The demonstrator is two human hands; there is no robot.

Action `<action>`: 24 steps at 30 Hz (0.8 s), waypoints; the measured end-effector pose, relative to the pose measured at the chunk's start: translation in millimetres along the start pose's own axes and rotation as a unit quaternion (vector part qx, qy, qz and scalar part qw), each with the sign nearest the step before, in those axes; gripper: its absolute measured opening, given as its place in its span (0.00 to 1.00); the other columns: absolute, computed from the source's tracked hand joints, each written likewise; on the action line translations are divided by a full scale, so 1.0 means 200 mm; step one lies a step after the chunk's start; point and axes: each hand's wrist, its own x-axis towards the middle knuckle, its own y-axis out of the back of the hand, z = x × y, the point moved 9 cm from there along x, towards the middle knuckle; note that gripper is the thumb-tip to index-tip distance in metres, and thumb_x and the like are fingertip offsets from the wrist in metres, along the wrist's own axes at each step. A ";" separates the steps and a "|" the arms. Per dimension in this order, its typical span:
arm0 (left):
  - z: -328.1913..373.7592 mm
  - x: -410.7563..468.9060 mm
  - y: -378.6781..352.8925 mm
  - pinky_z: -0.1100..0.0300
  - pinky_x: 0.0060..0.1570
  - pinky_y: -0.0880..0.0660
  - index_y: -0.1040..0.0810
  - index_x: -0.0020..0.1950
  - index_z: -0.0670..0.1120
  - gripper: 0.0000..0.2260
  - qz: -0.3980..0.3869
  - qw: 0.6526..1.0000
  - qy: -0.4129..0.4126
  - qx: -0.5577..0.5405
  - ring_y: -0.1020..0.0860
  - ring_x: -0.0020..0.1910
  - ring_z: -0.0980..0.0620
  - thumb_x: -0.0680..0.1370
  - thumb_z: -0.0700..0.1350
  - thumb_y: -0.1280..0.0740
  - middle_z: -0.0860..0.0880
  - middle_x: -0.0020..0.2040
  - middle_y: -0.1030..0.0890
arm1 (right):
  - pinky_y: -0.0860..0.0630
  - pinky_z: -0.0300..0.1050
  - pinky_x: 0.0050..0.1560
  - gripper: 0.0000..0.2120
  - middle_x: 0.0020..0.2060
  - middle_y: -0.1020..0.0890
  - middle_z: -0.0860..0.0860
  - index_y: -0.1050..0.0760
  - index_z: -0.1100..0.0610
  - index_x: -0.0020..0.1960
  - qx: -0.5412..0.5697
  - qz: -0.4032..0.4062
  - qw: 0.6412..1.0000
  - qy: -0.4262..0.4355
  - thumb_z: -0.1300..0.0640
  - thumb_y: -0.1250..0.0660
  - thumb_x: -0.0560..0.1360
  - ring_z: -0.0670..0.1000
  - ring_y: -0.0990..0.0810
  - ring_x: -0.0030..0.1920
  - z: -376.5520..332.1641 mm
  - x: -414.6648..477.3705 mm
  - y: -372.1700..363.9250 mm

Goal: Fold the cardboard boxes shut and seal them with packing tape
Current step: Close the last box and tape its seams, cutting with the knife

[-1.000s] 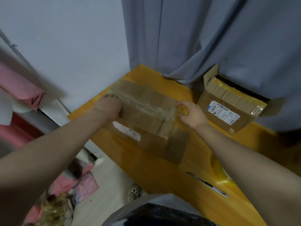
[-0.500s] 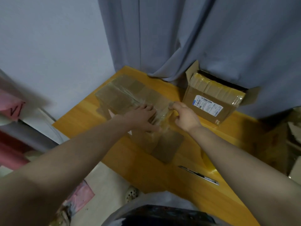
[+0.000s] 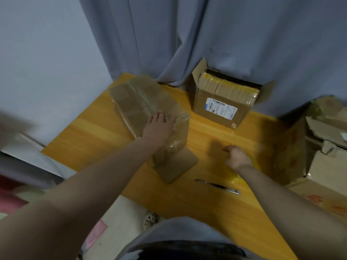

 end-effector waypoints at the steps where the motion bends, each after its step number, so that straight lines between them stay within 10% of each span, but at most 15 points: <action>1: 0.00 0.01 0.00 0.49 0.74 0.56 0.53 0.78 0.48 0.24 -0.003 1.000 -0.001 -0.002 0.55 0.77 0.40 0.84 0.52 0.54 0.36 0.77 0.54 | 0.31 0.43 0.60 0.21 0.67 0.30 0.56 0.31 0.57 0.68 -0.025 -0.002 1.000 -0.010 0.65 0.40 0.76 0.56 0.30 0.66 0.06 -0.01 -0.02; 13: 0.07 -0.02 0.01 0.54 0.74 0.59 0.63 0.76 0.38 0.31 0.030 0.999 -0.026 0.006 0.58 0.77 0.44 0.82 0.36 0.45 0.40 0.78 0.60 | 0.55 0.46 0.75 0.25 0.74 0.38 0.57 0.40 0.54 0.75 -0.210 -0.029 0.976 -0.053 0.63 0.42 0.79 0.54 0.50 0.77 0.35 -0.10 -0.19; 17: 0.16 -0.09 0.09 0.57 0.74 0.57 0.58 0.78 0.41 0.33 0.091 0.993 -0.069 -0.034 0.56 0.77 0.48 0.79 0.34 0.41 0.44 0.79 0.56 | 0.40 0.47 0.71 0.26 0.73 0.35 0.53 0.37 0.49 0.74 -0.036 -0.038 0.998 -0.039 0.51 0.36 0.77 0.55 0.42 0.74 0.33 -0.09 -0.16; 24: 0.37 -0.21 0.11 0.57 0.70 0.42 0.42 0.76 0.44 0.29 0.092 0.945 -0.142 -0.280 0.40 0.74 0.47 0.77 0.39 0.36 0.44 0.76 0.39 | 0.29 0.35 0.53 0.16 0.51 0.20 0.50 0.24 0.60 0.57 0.322 -0.043 0.930 0.173 0.71 0.31 0.71 0.35 0.22 0.47 -0.16 -0.23 0.08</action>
